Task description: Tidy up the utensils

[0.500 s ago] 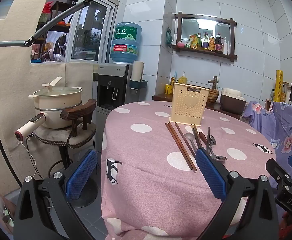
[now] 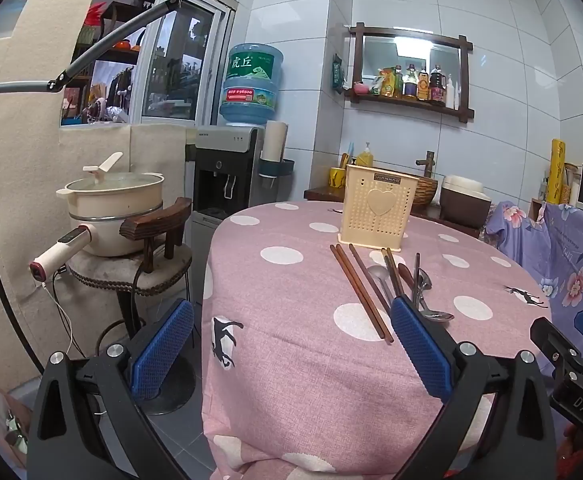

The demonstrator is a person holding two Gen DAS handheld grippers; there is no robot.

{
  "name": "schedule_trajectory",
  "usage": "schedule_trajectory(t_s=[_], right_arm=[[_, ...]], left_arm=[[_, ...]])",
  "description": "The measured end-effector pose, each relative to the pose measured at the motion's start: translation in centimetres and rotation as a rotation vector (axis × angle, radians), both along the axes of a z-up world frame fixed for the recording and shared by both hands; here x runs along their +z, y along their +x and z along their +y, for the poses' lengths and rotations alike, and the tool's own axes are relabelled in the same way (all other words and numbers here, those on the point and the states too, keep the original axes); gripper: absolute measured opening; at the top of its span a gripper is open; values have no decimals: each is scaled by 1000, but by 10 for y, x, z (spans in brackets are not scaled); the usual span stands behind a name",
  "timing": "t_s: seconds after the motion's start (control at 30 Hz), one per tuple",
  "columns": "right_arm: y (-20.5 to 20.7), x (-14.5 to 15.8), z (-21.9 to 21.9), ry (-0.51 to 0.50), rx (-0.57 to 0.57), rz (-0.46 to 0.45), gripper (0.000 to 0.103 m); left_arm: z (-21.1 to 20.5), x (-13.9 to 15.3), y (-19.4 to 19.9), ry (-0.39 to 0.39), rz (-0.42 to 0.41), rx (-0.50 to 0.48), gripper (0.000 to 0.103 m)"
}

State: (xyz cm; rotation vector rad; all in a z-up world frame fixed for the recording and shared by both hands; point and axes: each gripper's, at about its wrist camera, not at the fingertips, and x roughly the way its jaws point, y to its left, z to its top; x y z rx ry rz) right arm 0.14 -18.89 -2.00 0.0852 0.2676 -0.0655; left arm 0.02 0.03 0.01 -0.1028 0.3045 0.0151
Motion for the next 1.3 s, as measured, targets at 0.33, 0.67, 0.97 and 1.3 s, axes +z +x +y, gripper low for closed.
schedule_trajectory(t_s=[0.33, 0.67, 0.97, 1.3], right_arm=[[3, -1, 0, 0, 0, 2, 98], [12, -14, 6, 3, 8, 19, 98], [53, -8, -9, 37, 65, 153, 98], [131, -1, -34, 55, 71, 328, 98]], left_arm=[[0, 0, 0, 0, 3, 0, 98], [-3, -19, 7, -4, 18, -12, 98], [3, -23, 52, -53, 208, -112, 98], [0, -10, 117, 11, 299, -181, 98]])
